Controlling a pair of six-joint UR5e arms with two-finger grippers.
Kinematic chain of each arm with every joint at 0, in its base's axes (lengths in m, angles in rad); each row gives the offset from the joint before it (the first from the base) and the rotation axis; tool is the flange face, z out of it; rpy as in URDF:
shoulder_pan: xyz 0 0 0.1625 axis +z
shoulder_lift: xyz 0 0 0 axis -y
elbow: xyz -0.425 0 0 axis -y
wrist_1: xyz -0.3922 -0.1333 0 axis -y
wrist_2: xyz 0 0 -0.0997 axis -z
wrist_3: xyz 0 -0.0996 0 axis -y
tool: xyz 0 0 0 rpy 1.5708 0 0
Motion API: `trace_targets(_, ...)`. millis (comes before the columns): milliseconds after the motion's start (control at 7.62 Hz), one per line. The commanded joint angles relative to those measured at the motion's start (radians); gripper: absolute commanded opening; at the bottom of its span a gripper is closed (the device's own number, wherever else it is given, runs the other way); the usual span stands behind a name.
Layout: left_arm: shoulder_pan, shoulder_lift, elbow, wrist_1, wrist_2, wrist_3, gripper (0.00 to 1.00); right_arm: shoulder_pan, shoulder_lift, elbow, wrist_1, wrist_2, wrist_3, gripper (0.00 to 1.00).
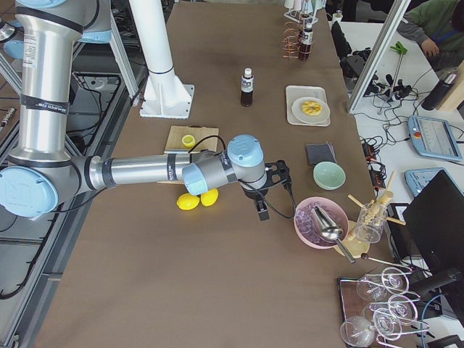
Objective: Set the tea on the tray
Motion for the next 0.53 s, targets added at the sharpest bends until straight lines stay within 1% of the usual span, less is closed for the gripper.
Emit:
trace_targets(0,0.003,-0.01,-0.004,0.006,-0.032,-0.209,0.97,-0.009,0.008,-0.001,0.0,-0.001,0.014,1.0)
trace_targets(131,0.004,-0.009,-0.003,-0.003,-0.037,-0.26,0.97,-0.015,0.011,0.0,0.001,-0.001,0.026,1.0)
trace_targets(394,0.004,-0.009,-0.003,-0.006,-0.039,-0.259,0.97,-0.024,0.023,0.001,0.001,-0.001,0.026,1.0)
